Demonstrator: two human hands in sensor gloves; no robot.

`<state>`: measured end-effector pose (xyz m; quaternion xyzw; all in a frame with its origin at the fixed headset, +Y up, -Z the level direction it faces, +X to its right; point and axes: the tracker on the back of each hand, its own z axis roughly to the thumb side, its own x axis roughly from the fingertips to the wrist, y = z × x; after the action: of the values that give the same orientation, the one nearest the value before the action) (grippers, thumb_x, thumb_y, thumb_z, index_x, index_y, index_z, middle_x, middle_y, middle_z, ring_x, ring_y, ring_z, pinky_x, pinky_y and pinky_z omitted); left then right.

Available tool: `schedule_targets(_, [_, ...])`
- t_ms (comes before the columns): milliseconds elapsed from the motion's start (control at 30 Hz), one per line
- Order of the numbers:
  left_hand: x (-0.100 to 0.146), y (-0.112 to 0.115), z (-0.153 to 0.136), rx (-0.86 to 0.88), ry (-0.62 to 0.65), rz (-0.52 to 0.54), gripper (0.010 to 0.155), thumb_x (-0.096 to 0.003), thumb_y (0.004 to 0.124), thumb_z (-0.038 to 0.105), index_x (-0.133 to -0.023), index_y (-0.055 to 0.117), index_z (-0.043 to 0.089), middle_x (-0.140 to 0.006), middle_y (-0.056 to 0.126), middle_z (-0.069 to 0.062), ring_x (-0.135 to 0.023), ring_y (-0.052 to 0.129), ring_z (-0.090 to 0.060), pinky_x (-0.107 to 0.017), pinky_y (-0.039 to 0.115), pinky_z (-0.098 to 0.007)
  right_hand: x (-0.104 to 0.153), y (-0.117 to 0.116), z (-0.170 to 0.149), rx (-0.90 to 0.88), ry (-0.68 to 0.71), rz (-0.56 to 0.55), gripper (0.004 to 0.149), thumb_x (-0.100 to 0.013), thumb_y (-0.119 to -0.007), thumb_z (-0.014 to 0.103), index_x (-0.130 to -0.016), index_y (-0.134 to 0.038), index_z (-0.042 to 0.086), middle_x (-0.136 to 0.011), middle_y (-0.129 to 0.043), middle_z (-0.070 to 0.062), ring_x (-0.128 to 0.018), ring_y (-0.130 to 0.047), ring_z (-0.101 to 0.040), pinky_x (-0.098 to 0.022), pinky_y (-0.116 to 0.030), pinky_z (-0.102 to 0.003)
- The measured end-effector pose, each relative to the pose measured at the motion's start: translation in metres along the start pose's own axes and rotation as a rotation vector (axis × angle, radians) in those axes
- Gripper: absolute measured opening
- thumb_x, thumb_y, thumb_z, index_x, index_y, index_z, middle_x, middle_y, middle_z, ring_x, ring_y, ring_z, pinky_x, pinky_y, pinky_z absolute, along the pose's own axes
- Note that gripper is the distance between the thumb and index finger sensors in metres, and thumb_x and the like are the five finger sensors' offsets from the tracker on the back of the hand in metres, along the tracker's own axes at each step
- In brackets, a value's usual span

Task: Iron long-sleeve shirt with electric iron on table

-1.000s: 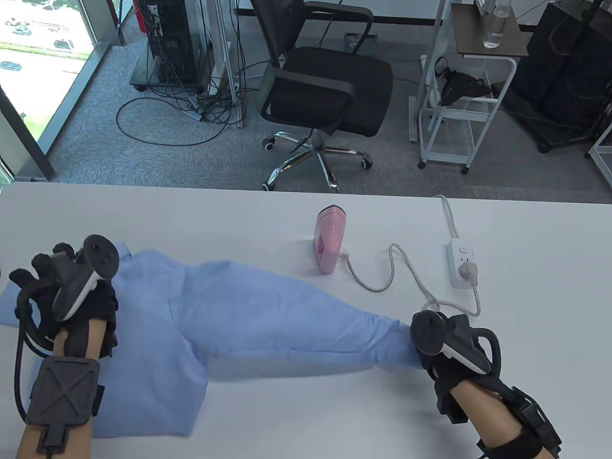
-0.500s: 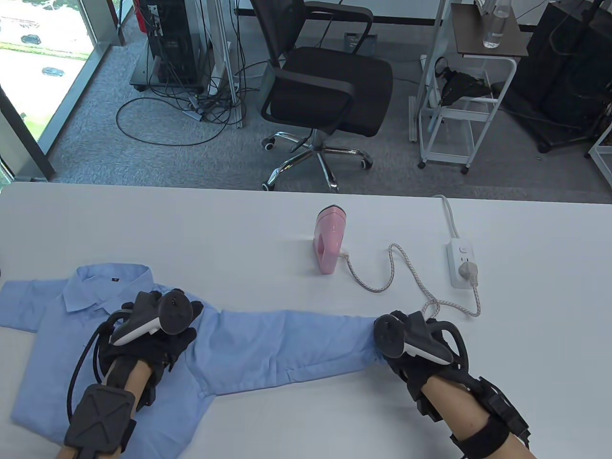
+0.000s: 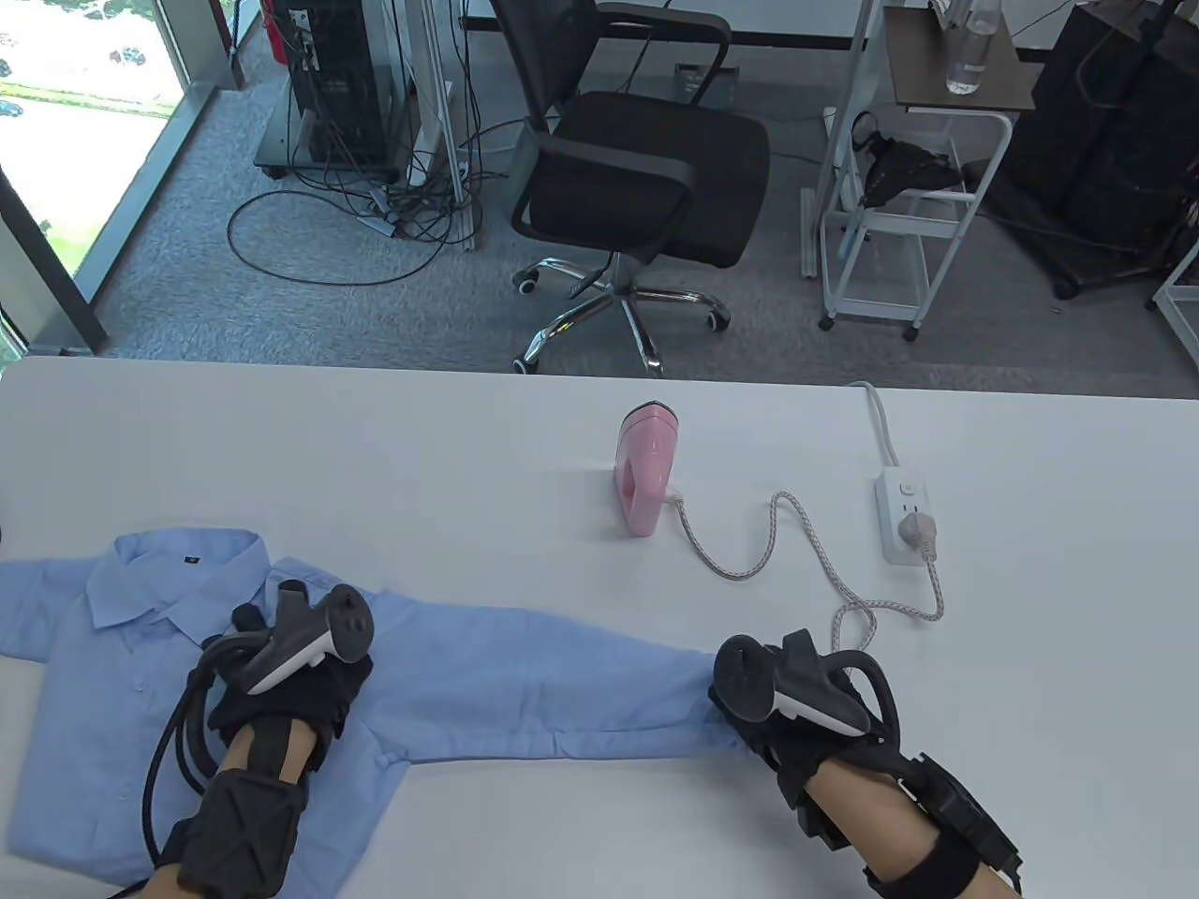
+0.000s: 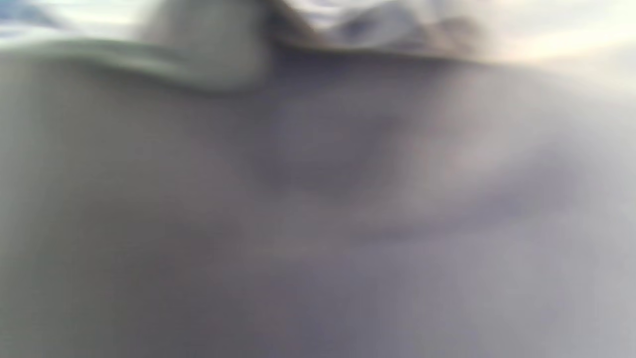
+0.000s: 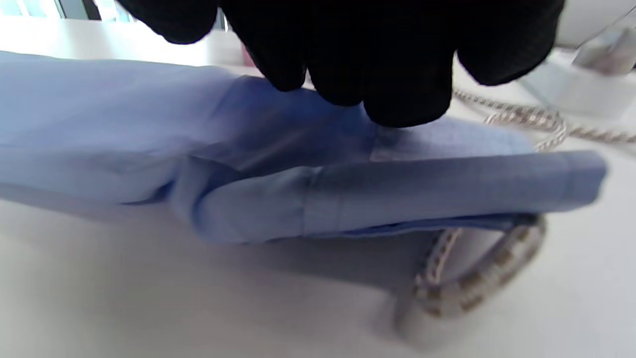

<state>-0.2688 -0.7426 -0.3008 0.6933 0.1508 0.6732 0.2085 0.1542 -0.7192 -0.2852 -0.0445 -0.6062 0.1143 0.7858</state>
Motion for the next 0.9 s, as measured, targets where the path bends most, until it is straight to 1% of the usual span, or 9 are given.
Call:
schedule_targets(33, [-0.003,0.005,0.004,-0.027,0.016,-0.025,0.084,-0.0435,0.051,0.067,-0.107,0.002,0.040,-0.111,-0.004,-0.018,-0.102,0.026,-0.064,-0.067,0.040,-0.083,-0.003,-0.008,0.002,0.051,-0.030,0.013,0.058,-0.058,-0.062,0.047,-0.107,-0.063,0.015,-0.106,-0.073,-0.023,-0.080,-0.089,-0.049,-0.057,-0.074,-0.068])
schedule_targets(133, [-0.008,0.018,0.001,-0.050,-0.075,-0.224,0.097,-0.0379,0.050,0.074,-0.105,-0.008,0.034,-0.110,-0.010,-0.020,-0.101,0.019,-0.066,-0.067,0.035,-0.084,0.005,-0.030,0.020,0.139,0.037,0.293,0.072,-0.057,-0.057,0.056,-0.113,-0.044,0.014,-0.116,-0.050,-0.025,-0.091,-0.070,-0.056,-0.065,-0.059,-0.072])
schedule_targets(233, [-0.010,0.026,-0.009,0.024,-0.080,-0.319,0.101,-0.0375,0.050,0.075,-0.103,-0.013,0.031,-0.109,-0.011,-0.021,-0.101,0.017,-0.065,-0.068,0.033,-0.084,0.040,-0.033,0.052,0.255,0.182,0.131,0.072,-0.055,-0.058,0.057,-0.111,-0.056,0.011,-0.114,-0.057,-0.027,-0.090,-0.071,-0.056,-0.064,-0.059,-0.072])
schedule_targets(333, [-0.010,0.026,-0.012,0.027,-0.076,-0.312,0.105,-0.0365,0.054,0.077,-0.103,-0.012,0.031,-0.109,-0.010,-0.021,-0.102,0.019,-0.065,-0.068,0.034,-0.084,0.076,-0.038,0.078,0.327,0.285,0.177,0.072,-0.056,-0.057,0.056,-0.110,-0.057,0.008,-0.113,-0.059,-0.028,-0.088,-0.075,-0.055,-0.063,-0.063,-0.071])
schedule_targets(433, [-0.009,0.026,-0.009,0.024,-0.077,-0.348,0.110,-0.0349,0.056,0.078,-0.103,-0.014,0.027,-0.108,-0.012,-0.022,-0.101,0.018,-0.066,-0.068,0.034,-0.084,0.106,-0.040,0.087,0.344,0.272,0.282,0.075,-0.056,-0.056,0.054,-0.108,-0.058,-0.001,-0.107,-0.067,-0.034,-0.077,-0.090,-0.050,-0.056,-0.074,-0.068])
schedule_targets(533, [-0.007,0.027,0.000,0.005,-0.056,-0.375,0.112,-0.0343,0.057,0.080,-0.101,-0.017,0.027,-0.107,-0.014,-0.023,-0.100,0.017,-0.068,-0.067,0.033,-0.085,0.106,-0.039,0.066,0.311,0.200,0.320,0.072,-0.057,-0.057,0.050,-0.105,-0.064,-0.003,-0.102,-0.075,-0.036,-0.070,-0.096,-0.049,-0.051,-0.079,-0.067])
schedule_targets(700, [-0.003,0.028,0.040,-0.012,0.004,-0.367,0.112,-0.0348,0.052,0.081,-0.100,-0.019,0.025,-0.105,-0.015,-0.025,-0.097,0.018,-0.072,-0.067,0.035,-0.085,0.071,-0.038,-0.012,0.135,-0.099,0.363,0.065,-0.059,-0.061,0.046,-0.104,-0.064,0.000,-0.104,-0.070,-0.034,-0.073,-0.093,-0.052,-0.053,-0.076,-0.069])
schedule_targets(767, [-0.002,0.028,0.064,-0.013,0.023,-0.329,0.110,-0.0361,0.050,0.081,-0.101,-0.017,0.023,-0.106,-0.013,-0.026,-0.096,0.020,-0.073,-0.067,0.036,-0.084,0.056,-0.044,-0.038,0.156,-0.190,0.333,0.069,-0.057,-0.067,0.048,-0.107,-0.057,0.001,-0.107,-0.063,-0.033,-0.076,-0.091,-0.051,-0.055,-0.074,-0.068])
schedule_targets(900, [-0.007,0.022,0.100,-0.072,0.016,-0.267,0.108,-0.0358,0.045,0.080,-0.103,-0.013,0.019,-0.107,-0.007,-0.029,-0.095,0.029,-0.074,-0.067,0.041,-0.082,0.033,-0.050,-0.069,0.228,-0.241,0.223,0.065,-0.056,-0.060,0.045,-0.108,-0.054,0.006,-0.110,-0.060,-0.028,-0.082,-0.088,-0.049,-0.062,-0.071,-0.067])
